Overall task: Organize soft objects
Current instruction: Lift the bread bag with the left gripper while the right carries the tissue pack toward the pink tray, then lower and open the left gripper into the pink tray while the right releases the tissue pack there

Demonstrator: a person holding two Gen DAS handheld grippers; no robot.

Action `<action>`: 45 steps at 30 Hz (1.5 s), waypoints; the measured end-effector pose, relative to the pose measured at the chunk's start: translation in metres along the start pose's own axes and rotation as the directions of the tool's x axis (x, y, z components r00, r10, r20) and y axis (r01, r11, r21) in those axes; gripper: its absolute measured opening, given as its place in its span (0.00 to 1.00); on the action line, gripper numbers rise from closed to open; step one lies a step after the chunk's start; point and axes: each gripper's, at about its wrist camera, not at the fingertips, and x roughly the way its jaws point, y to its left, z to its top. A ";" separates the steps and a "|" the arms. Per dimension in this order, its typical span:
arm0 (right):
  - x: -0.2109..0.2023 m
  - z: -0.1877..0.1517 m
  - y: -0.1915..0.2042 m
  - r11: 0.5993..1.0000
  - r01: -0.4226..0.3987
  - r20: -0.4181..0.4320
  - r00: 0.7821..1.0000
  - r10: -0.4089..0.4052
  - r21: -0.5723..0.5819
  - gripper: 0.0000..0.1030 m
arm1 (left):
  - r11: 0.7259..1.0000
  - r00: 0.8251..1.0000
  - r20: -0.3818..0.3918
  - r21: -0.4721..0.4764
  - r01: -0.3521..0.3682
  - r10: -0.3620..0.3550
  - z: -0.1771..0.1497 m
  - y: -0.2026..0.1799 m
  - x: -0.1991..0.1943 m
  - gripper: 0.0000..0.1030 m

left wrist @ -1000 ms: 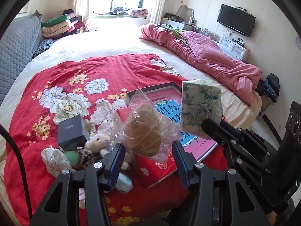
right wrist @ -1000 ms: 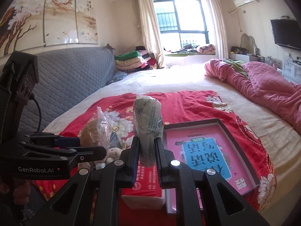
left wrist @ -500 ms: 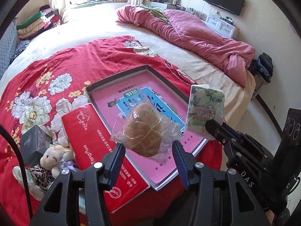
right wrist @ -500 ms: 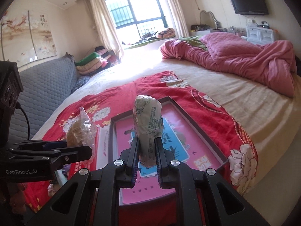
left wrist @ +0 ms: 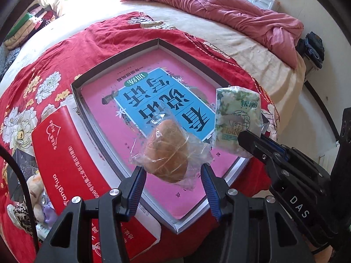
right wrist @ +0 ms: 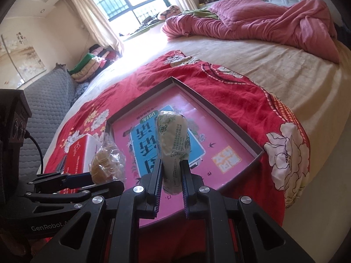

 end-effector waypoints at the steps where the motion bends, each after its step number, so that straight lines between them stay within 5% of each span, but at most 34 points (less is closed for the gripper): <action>1: 0.002 0.000 -0.001 1.000 0.005 -0.007 1.000 -0.005 0.003 0.16 | 1.000 1.000 -0.007 0.006 -0.003 0.003 0.000 -0.001 0.002 0.50; 24: 0.003 0.003 -0.020 0.988 0.153 0.003 0.988 -0.153 0.013 0.21 | 0.997 0.997 -0.062 0.066 -0.040 0.044 0.003 -0.021 0.024 0.51; 45: -0.010 0.007 -0.021 0.983 0.181 0.048 0.982 -0.182 0.015 0.28 | 0.996 0.997 -0.062 0.081 -0.038 0.043 0.000 -0.026 0.024 0.61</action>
